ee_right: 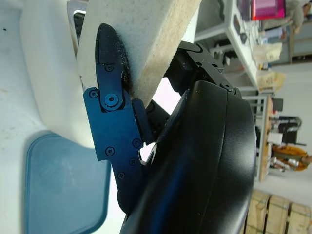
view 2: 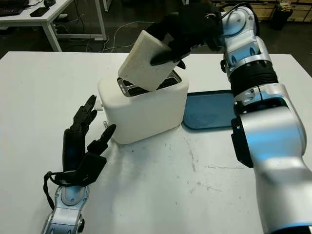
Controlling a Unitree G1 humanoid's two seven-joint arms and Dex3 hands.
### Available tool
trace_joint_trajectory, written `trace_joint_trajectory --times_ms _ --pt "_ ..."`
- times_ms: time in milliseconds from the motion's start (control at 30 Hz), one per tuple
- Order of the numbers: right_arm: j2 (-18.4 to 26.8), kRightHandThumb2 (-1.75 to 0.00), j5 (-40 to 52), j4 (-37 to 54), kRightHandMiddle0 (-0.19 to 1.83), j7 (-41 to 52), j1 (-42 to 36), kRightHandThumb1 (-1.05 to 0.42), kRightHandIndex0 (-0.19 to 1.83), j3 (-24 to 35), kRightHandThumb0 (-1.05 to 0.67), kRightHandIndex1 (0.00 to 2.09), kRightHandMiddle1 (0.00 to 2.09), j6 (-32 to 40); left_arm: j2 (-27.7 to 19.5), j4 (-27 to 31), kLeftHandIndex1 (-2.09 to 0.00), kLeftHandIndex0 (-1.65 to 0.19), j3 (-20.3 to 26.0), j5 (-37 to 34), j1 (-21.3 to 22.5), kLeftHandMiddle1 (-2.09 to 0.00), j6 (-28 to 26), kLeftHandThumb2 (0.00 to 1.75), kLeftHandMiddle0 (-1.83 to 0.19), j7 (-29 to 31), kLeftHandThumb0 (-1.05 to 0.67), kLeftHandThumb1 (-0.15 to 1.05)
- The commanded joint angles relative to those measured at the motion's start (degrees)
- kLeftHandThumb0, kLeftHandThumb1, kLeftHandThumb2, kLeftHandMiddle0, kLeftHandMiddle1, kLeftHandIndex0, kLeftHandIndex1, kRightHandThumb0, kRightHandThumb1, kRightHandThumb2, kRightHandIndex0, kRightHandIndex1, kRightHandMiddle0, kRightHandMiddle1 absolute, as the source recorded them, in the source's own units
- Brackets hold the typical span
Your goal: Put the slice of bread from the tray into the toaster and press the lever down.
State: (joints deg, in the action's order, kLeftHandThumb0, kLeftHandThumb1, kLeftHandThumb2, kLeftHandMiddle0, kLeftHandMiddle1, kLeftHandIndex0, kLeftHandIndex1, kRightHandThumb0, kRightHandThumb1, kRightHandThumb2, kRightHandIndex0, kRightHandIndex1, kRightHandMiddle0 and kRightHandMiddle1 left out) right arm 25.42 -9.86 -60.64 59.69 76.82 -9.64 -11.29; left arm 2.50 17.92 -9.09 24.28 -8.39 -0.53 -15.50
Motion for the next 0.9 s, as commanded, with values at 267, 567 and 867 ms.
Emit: trace_joint_trajectory --times_ms 267,567,867 --pt "1.2 -0.31 -4.0 0.5 0.9 -6.3 -1.8 -0.92 1.07 -2.8 -0.5 1.75 1.75 -8.5 0.5 -0.9 0.0 -0.32 -0.2 -0.3 0.5 -0.24 1.6 0.31 -0.35 -1.2 -0.62 0.92" --pt "0.1 -0.33 -4.0 1.2 0.92 -7.4 -3.2 -0.92 1.1 -3.3 -0.45 1.75 1.75 -8.0 0.8 -1.6 0.0 -0.32 -0.7 -0.2 0.9 -0.24 1.4 0.3 -0.34 -1.8 -0.61 0.92" --pt "1.1 -0.31 -8.9 4.4 0.85 -8.2 -4.7 -0.92 1.06 -7.8 -0.42 1.75 1.75 -10.2 0.9 -2.0 0.0 -0.31 -1.4 0.2 1.3 -0.25 1.0 0.31 -0.33 -2.3 -0.6 0.92"
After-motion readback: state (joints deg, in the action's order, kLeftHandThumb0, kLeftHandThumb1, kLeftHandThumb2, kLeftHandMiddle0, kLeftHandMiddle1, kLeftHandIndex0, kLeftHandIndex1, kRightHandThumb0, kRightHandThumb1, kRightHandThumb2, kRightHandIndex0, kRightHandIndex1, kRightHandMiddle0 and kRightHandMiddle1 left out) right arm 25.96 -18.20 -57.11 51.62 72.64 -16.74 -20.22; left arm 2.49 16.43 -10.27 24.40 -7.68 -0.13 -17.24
